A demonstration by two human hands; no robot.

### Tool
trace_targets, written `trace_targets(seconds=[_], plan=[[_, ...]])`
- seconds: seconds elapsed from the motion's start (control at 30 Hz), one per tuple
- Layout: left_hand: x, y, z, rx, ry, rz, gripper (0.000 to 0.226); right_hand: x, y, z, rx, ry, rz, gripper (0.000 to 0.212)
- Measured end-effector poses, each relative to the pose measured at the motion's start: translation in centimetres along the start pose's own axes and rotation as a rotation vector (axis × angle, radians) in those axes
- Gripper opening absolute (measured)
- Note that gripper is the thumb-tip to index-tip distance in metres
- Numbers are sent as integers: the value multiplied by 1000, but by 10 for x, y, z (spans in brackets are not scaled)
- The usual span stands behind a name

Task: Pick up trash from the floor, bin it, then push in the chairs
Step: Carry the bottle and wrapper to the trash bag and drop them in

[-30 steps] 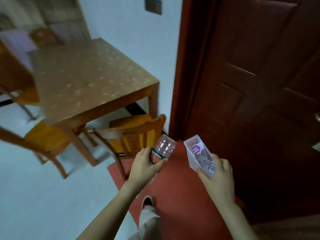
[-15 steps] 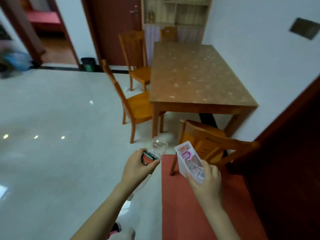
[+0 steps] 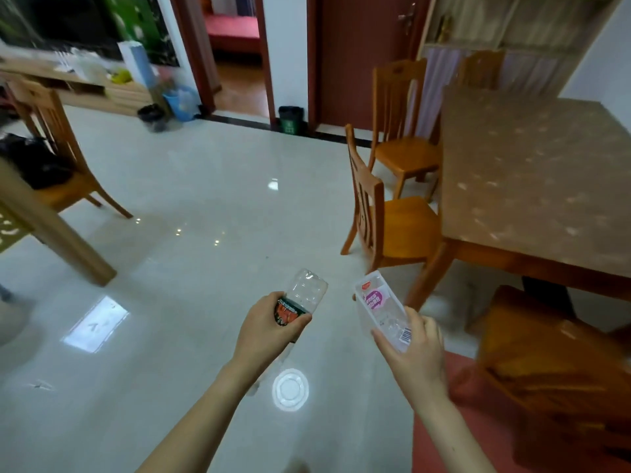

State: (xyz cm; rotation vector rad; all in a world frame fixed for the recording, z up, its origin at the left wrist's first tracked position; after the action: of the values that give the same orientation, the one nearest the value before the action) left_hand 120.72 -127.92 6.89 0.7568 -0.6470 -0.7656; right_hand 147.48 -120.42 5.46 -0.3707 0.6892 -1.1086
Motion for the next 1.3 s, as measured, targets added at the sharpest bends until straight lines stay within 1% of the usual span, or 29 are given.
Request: trace_targets(seconds=[0.13, 0.37, 0.53, 0.6, 0.73, 0.87, 0.97, 1.13, 1.3], plan=[[-62, -3, 26, 47, -2, 34, 26, -55, -25, -41, -3, -49, 20, 66], [-181, -19, 17, 109, -15, 148, 27, -178, -27, -121, 10, -155, 53, 68], [-300, 17, 34, 120, 83, 195, 27, -310, -25, -181, -52, -211, 107, 66], [-348, 41, 48, 132, 129, 204, 25, -367, -33, -197, -76, -226, 137, 68], [-438, 74, 74, 148, 184, 209, 27, -475, -61, -233, -87, -252, 222, 67], [-515, 76, 92, 159, 220, 245, 28, -556, -75, -287, -97, -296, 246, 69], [-584, 65, 107, 187, 235, 276, 28, -611, -84, -343, -99, -324, 263, 66], [-721, 62, 151, 202, 236, 269, 25, -717, -113, -433, -121, -320, 263, 62], [-863, 98, 207, 170, 171, 210, 26, -836, -151, -480, -126, -240, 227, 61]])
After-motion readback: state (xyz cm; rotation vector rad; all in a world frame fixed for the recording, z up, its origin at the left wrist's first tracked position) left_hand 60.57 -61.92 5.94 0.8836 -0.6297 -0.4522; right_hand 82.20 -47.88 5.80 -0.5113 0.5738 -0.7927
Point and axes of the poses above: each hand's wrist, its own x-axis away from the middle knuckle, its own z-axis out of the back of the hand, y = z × x, the point moved 6 cm from there along -x, towards the middle knuckle, and after that the axes turned 12 degrees about z, right-handed, at the moved point
